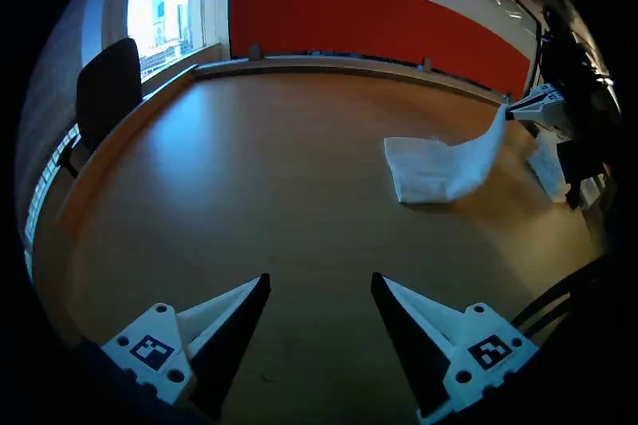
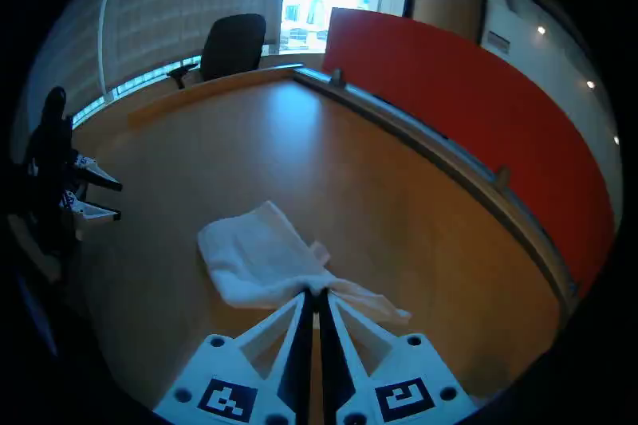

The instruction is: Fold towel

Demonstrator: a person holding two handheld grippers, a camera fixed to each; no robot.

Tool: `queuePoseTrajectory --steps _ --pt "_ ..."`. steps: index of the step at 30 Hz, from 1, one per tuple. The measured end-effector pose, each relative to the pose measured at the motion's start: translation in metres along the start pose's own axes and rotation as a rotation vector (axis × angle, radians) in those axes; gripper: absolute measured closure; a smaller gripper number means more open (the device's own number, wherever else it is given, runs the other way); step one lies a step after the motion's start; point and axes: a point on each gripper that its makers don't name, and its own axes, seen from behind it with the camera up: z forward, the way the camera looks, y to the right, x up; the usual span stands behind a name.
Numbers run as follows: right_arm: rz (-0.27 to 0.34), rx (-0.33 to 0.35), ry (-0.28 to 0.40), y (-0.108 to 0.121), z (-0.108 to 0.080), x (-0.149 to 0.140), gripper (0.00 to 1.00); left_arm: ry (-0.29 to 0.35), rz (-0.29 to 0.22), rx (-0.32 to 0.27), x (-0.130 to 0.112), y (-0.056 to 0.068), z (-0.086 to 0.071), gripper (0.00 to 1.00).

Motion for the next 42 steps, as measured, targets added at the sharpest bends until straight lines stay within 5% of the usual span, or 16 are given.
queuePoseTrajectory --steps 11,24,33,42 --pt "-0.062 0.042 -0.012 -0.014 0.018 0.020 0.95 0.004 -0.002 -0.005 0.000 -0.002 -0.003 0.06" --pt "-0.166 0.168 -0.046 -0.074 0.078 0.053 0.95 0.015 -0.013 -0.002 0.001 -0.006 -0.010 0.06" --pt "-0.131 0.251 -0.114 -0.117 0.125 0.034 0.95 0.026 -0.046 0.008 0.000 -0.011 -0.017 0.06" --pt "-0.108 0.266 -0.129 -0.122 0.132 0.030 0.95 0.028 -0.054 0.008 -0.001 -0.012 -0.017 0.06"
